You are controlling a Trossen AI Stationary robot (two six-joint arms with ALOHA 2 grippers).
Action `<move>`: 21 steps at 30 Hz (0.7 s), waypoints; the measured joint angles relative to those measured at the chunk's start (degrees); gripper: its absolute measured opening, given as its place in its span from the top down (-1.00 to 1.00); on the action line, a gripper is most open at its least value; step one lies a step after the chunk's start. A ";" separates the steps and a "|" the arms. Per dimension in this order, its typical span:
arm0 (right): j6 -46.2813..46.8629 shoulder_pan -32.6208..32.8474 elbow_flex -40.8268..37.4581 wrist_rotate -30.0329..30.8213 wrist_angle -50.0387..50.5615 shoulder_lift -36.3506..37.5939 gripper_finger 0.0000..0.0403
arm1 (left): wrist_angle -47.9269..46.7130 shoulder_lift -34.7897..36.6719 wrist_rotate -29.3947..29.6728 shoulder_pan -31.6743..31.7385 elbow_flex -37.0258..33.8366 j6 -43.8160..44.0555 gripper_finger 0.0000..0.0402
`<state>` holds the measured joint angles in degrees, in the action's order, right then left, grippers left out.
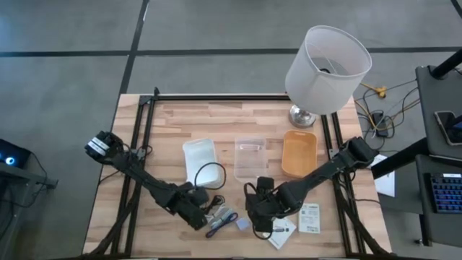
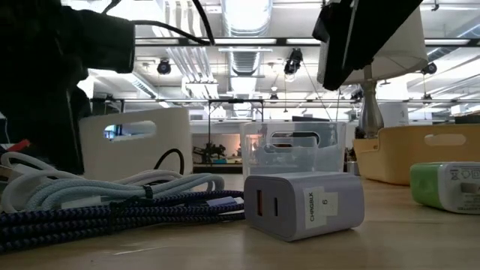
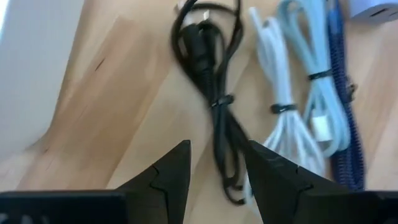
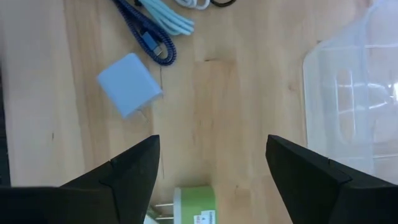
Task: Pick and place items into bin
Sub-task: Put the black charger cable into the white bin
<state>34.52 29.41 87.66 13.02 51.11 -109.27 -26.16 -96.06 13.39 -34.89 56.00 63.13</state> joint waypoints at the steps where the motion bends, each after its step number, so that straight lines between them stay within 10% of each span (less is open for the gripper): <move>1: 0.00 -0.01 0.00 0.03 0.12 0.00 -0.37 | -1.15 0.40 -0.36 -0.36 0.10 0.47 0.32; 12: 1.81 0.00 -0.31 2.17 2.58 0.00 -0.34 | -12.55 5.86 11.08 -5.29 4.65 11.71 0.32; 21: 9.66 1.12 -0.46 12.56 13.73 0.00 -0.34 | -11.99 -4.25 22.40 -13.47 6.92 19.04 0.32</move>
<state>44.18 30.53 87.20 25.57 64.84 -109.27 -38.15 -100.31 35.80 -48.36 62.92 82.17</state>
